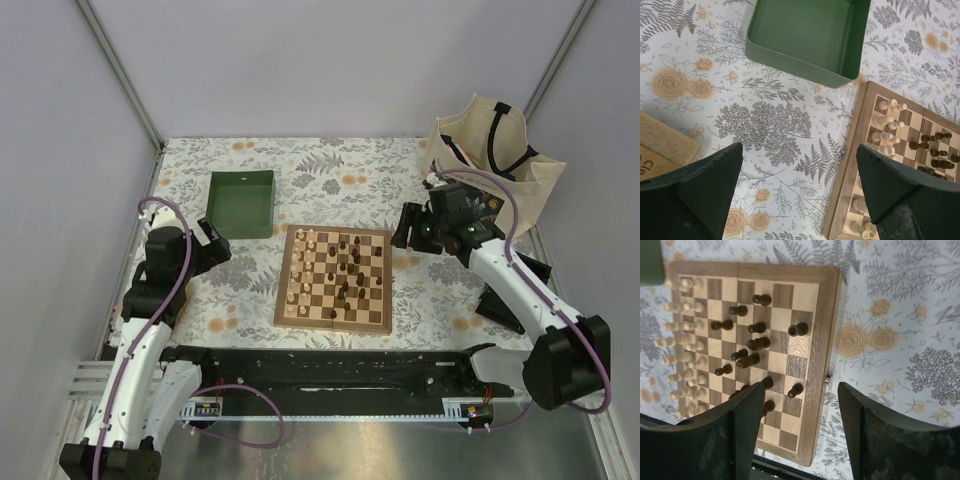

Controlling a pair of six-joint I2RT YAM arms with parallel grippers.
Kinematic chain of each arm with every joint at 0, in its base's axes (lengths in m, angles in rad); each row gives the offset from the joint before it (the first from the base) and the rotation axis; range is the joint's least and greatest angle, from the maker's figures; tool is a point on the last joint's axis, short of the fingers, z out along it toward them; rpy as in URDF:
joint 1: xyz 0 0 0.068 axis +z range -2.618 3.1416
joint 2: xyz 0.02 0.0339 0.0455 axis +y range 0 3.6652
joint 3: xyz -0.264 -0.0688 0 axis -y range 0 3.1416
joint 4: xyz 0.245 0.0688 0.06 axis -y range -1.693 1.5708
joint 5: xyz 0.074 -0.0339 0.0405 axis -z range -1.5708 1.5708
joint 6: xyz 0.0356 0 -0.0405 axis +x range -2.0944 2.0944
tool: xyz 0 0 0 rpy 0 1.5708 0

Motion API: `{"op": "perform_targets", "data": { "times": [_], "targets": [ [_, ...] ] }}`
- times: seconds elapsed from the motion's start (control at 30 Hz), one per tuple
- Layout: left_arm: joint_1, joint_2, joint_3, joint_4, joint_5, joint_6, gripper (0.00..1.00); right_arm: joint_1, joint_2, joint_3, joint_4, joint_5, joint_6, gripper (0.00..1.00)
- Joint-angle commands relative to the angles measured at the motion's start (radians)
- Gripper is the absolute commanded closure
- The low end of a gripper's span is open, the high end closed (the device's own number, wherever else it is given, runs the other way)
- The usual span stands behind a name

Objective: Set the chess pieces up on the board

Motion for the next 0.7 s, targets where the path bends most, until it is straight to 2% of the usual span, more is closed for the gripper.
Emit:
{"op": "perform_targets", "data": {
  "times": [0.0, 0.17, 0.43, 0.67],
  "targets": [
    [0.002, -0.015, -0.014, 0.042, 0.071, 0.005, 0.01, 0.057, 0.096, 0.062, -0.049, 0.074, 0.002, 0.32],
    [0.002, -0.016, -0.014, 0.039, 0.076, 0.003, 0.01, 0.113, 0.243, 0.142, -0.049, 0.100, 0.009, 0.30],
    [0.002, -0.004, -0.009, 0.036, 0.065, 0.003, 0.01, 0.172, 0.429, 0.240, -0.055, 0.126, 0.014, 0.34],
    [0.002, -0.006, -0.011, 0.030, 0.051, 0.004, 0.01, 0.177, 0.497, 0.279, -0.059, 0.185, 0.009, 0.44]
  ]
}}
